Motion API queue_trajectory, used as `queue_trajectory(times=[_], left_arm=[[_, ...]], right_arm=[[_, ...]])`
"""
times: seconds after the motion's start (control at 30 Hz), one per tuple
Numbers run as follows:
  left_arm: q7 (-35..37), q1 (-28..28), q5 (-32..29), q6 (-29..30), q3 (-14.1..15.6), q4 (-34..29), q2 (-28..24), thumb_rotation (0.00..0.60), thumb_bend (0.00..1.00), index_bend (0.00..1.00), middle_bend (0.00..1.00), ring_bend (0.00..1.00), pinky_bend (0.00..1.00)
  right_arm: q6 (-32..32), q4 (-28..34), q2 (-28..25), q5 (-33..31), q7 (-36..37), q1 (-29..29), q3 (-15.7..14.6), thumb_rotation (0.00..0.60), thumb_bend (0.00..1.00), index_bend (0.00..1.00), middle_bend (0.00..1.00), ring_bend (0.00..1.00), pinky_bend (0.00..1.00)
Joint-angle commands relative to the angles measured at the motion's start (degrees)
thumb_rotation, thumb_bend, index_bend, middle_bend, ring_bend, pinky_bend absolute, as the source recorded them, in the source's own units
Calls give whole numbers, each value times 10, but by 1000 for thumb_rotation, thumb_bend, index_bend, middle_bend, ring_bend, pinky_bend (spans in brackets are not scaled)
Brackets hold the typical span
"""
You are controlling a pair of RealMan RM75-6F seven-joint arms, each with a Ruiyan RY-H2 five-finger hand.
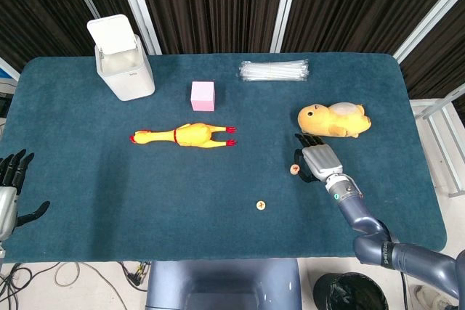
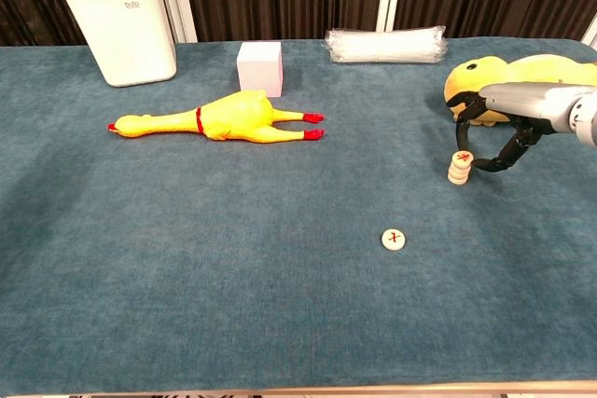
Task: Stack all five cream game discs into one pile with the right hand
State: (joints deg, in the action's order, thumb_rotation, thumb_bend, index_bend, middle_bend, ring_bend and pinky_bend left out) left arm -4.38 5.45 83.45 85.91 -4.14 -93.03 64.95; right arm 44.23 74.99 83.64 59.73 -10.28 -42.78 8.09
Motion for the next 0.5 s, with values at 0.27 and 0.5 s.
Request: queue_trajectory(times=[0.27, 0.5], left_arm=[[-2, 0, -1, 0, 0, 0, 0, 600, 170, 49, 0, 0, 63], [-2, 0, -1, -1, 0, 0, 0, 600, 169, 49, 0, 0, 66]], right_arm=[[-2, -4, 0, -1, 1, 0, 2, 600, 469, 546, 0, 0, 86], [-3, -5, -1, -1, 1, 1, 1, 600, 468, 546, 0, 0, 86]])
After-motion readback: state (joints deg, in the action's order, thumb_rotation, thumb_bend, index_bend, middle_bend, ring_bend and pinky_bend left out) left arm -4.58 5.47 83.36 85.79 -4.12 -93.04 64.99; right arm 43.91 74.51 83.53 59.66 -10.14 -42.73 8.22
